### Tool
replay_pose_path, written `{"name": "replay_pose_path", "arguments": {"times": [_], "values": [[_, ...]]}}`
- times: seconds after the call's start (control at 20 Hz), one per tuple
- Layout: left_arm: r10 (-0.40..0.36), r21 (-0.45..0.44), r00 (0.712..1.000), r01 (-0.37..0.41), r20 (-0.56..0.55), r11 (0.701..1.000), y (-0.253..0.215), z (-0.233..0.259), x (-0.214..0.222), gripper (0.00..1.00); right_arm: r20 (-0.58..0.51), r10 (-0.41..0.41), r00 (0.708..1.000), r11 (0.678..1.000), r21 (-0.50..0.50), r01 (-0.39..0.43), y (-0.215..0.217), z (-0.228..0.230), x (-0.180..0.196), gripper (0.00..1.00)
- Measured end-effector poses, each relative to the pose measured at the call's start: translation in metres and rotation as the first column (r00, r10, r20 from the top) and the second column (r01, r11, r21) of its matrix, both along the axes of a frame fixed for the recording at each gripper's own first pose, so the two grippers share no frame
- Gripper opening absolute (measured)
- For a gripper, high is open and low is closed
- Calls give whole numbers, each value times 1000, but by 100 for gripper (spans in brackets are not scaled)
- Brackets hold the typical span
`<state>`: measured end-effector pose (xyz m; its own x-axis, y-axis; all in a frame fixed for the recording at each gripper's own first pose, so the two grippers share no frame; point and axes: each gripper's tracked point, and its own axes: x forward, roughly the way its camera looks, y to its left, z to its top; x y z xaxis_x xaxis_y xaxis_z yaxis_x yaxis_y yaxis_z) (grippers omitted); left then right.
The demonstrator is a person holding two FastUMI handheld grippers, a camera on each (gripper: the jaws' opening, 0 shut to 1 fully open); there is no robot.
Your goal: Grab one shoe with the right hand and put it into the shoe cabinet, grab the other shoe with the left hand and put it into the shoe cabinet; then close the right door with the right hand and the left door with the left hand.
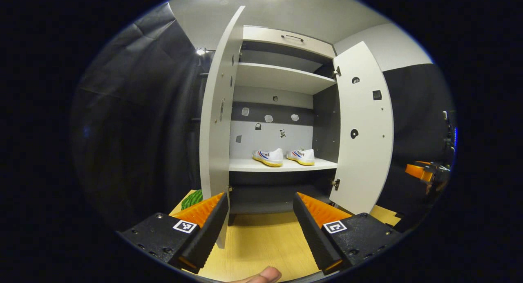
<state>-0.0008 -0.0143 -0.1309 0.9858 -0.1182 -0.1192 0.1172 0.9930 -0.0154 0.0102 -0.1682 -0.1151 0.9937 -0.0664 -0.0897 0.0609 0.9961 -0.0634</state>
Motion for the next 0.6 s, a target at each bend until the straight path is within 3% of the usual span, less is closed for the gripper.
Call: {"name": "replay_pose_path", "arguments": {"times": [0.15, 0.3, 0.5, 0.6], "values": [[-36, 11, 999, 36, 10, 999, -2, 0, -16, 97, -42, -62, 997, 998, -23, 61, -56, 20, 24, 98], [-57, 9, 998, 57, 32, 998, -5, 8, -26, 97, -32, -125, 992, 991, 49, 126, -106, 50, 50, 98], [-106, 3, 993, 106, 58, 994, -14, 15, -34, 96, -26, -146, 989, 987, 59, 148, -146, 77, 75, 98], [-114, 3, 992, 114, 54, 993, -14, 13, -37, 96, -22, -121, 992, 991, 59, 122, -143, 89, 91, 98]]}}
